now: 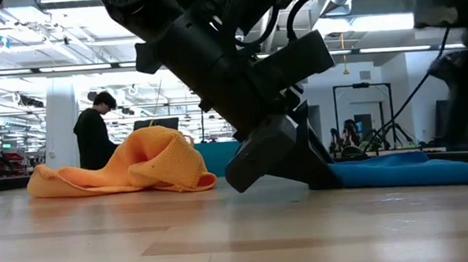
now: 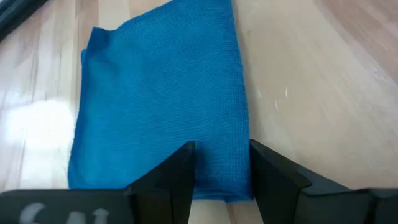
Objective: Roll microfiber towels into tight, uniform cylinder then place into a basket
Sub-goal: Roll the blue microfiber towel
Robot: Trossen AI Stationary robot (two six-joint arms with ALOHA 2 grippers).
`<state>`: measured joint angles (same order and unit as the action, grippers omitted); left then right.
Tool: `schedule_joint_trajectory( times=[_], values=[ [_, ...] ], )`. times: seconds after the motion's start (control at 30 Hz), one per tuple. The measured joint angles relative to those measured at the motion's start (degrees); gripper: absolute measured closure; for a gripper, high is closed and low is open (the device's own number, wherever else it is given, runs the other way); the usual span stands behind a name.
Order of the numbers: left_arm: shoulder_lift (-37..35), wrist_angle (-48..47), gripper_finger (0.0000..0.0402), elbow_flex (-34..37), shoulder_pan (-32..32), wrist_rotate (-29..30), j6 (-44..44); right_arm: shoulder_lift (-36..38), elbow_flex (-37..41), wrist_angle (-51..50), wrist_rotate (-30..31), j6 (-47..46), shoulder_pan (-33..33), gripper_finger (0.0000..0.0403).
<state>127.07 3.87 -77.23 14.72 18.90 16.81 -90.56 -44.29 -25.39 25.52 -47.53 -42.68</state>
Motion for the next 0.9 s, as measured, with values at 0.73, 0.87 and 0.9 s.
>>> schedule_joint_trajectory(
  times=[0.73,0.87,0.9],
  values=[
    [0.2,-0.2,0.0383,0.2,-0.2,-2.2,-1.1,-1.7,-7.4,-8.0,-1.7,5.1,2.3,0.0228],
    [0.2,-0.2,0.0382,0.2,-0.2,-2.3,-1.3,-2.0,-7.4,-8.7,-1.0,5.5,2.4,0.0234],
    [0.2,-0.2,0.0382,0.2,-0.2,-2.3,-1.3,-2.5,-7.4,-8.4,-1.0,5.5,2.4,0.0235]
  ],
)
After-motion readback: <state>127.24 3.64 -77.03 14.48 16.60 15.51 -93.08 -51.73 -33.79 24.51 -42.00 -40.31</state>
